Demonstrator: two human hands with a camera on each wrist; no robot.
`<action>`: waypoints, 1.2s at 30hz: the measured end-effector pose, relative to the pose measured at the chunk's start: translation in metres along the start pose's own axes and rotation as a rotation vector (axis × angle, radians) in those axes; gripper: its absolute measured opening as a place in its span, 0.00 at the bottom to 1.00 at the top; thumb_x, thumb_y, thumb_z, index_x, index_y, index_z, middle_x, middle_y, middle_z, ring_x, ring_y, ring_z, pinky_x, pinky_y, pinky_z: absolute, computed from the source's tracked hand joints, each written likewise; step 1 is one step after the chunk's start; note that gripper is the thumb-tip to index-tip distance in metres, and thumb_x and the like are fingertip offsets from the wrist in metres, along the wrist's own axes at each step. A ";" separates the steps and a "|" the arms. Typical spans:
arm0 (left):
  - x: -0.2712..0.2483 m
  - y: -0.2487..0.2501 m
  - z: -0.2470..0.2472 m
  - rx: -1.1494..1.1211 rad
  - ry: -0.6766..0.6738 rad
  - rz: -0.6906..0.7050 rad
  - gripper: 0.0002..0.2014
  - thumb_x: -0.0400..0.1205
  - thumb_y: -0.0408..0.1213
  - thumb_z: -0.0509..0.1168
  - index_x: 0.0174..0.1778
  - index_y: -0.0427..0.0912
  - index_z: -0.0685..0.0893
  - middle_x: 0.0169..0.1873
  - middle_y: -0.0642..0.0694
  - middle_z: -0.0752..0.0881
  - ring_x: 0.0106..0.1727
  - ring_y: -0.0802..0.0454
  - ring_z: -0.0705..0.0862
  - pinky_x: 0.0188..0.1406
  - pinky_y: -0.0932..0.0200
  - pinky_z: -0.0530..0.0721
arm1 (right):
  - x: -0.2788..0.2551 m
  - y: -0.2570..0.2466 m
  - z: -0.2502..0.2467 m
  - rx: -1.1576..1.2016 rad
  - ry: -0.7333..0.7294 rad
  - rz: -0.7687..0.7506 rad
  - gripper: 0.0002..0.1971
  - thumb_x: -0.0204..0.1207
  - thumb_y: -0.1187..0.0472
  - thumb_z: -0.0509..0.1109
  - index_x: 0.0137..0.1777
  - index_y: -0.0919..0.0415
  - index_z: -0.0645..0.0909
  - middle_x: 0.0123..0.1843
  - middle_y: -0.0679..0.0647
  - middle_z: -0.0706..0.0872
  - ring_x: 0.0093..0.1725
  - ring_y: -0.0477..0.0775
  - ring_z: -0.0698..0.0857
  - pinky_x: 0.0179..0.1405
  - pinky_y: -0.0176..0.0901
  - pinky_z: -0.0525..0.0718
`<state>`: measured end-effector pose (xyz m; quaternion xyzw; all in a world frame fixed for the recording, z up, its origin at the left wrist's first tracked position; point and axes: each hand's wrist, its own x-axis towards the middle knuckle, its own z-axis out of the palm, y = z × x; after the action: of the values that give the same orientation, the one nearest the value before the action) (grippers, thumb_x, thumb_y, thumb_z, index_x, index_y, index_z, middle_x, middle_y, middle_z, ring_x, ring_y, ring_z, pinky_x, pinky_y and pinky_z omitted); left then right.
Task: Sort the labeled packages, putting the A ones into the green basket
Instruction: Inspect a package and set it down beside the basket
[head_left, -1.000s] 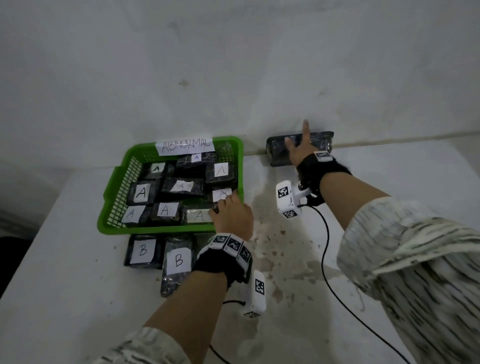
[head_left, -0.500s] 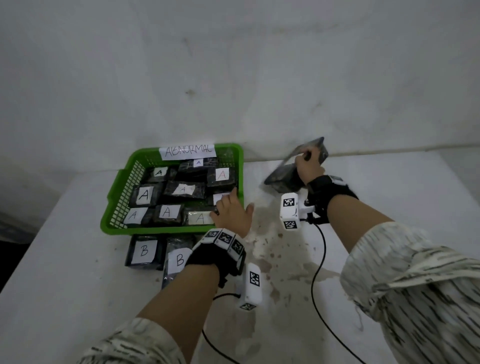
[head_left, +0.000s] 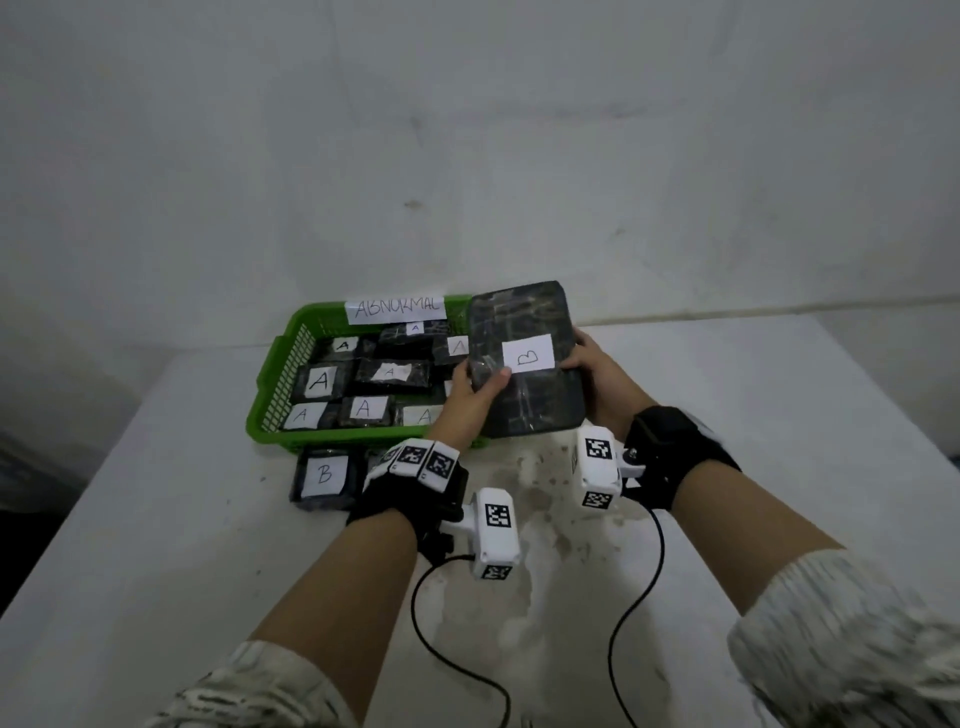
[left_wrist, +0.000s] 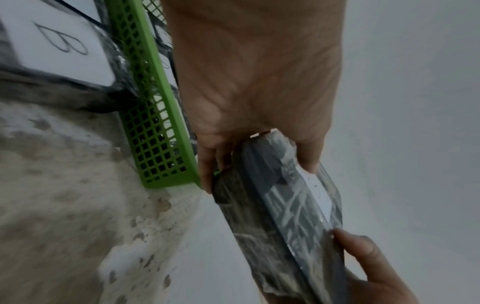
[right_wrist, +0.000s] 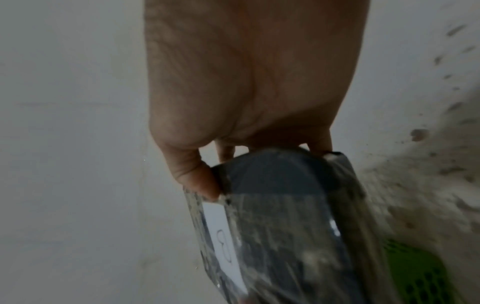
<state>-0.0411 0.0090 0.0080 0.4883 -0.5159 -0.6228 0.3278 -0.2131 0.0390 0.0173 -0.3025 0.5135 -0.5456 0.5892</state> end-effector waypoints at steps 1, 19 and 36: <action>-0.006 -0.004 -0.003 -0.023 0.021 0.003 0.33 0.81 0.42 0.66 0.79 0.45 0.57 0.73 0.40 0.73 0.70 0.43 0.77 0.72 0.45 0.74 | -0.005 0.004 0.006 -0.004 -0.013 0.000 0.33 0.67 0.64 0.68 0.75 0.53 0.71 0.67 0.62 0.83 0.68 0.65 0.81 0.69 0.64 0.78; -0.042 -0.036 -0.071 -0.235 0.041 0.026 0.37 0.73 0.38 0.75 0.77 0.48 0.67 0.65 0.44 0.82 0.63 0.44 0.83 0.64 0.38 0.81 | -0.046 0.050 0.074 -0.003 -0.148 0.009 0.31 0.80 0.65 0.68 0.78 0.42 0.62 0.65 0.48 0.83 0.60 0.59 0.86 0.48 0.60 0.89; -0.045 -0.040 -0.063 -0.278 -0.066 -0.036 0.36 0.75 0.26 0.71 0.74 0.56 0.63 0.58 0.39 0.84 0.60 0.41 0.84 0.64 0.41 0.80 | -0.047 0.067 0.054 0.080 -0.130 0.050 0.29 0.73 0.76 0.70 0.74 0.62 0.68 0.65 0.64 0.83 0.54 0.57 0.88 0.43 0.44 0.89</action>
<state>0.0359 0.0401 -0.0181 0.4266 -0.4266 -0.7097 0.3639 -0.1351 0.0877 -0.0155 -0.3009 0.4593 -0.5299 0.6463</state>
